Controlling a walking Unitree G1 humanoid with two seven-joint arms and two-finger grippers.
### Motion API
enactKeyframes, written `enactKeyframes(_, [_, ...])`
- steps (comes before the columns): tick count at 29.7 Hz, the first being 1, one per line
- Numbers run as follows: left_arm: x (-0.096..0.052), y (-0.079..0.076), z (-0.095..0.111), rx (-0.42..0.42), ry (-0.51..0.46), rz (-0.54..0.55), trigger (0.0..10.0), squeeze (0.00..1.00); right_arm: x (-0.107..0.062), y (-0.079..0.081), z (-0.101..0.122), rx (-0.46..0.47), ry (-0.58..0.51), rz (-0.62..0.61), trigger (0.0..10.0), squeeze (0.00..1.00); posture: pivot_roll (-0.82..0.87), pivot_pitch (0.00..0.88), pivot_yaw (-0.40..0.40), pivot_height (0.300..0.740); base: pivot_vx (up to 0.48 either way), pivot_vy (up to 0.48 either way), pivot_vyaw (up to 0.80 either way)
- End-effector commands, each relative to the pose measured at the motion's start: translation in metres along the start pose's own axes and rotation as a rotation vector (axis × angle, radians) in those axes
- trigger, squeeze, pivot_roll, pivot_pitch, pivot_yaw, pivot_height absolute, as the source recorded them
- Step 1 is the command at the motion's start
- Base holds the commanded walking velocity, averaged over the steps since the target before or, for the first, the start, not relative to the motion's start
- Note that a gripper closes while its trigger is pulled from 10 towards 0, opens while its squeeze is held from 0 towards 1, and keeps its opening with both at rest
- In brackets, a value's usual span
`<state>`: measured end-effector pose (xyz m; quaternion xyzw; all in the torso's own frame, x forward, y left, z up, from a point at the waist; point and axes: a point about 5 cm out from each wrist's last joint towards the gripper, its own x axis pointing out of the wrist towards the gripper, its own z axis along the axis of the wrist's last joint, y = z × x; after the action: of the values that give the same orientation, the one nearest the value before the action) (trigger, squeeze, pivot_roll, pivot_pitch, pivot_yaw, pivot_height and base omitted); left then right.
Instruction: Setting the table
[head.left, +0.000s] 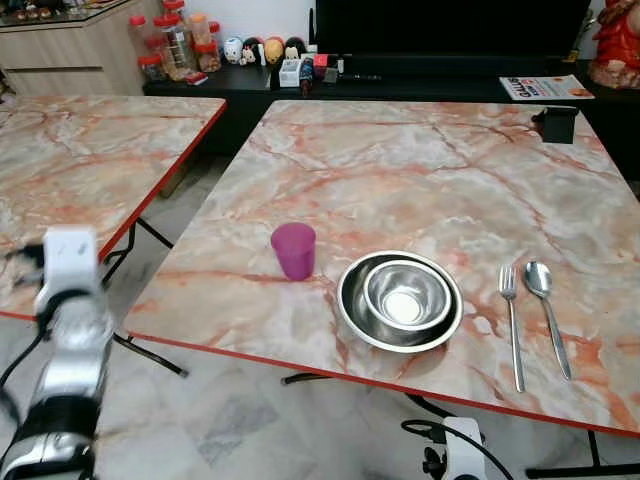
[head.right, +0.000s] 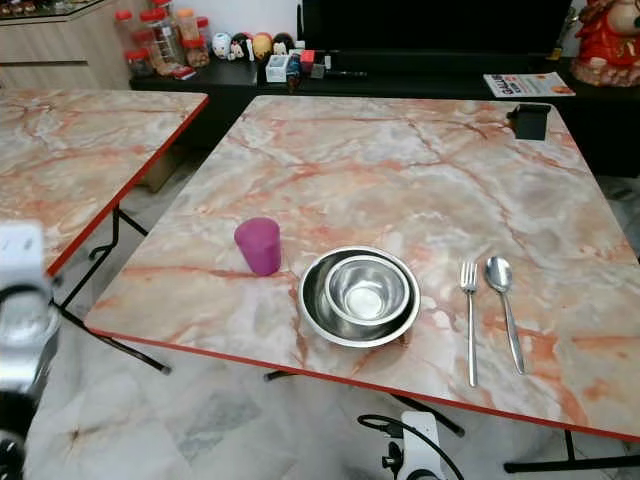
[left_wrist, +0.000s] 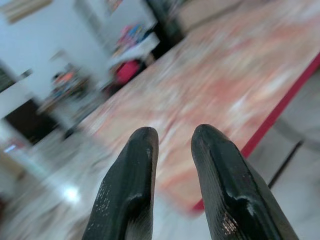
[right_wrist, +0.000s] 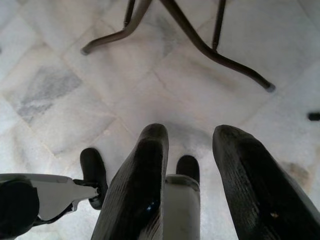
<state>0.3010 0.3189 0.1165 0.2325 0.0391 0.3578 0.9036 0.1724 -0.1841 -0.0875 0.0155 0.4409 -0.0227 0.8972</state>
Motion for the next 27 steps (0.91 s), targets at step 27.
enactKeyframes(27, [-0.188, -0.094, -0.158, 0.035, 0.832, -0.815, 10.0, 0.00, 0.002, 0.001, 0.007, -0.012, -0.007, 0.011, 10.0, 0.00, -0.17, 0.000, 0.060, 0.740, 0.000, 0.000, 0.00])
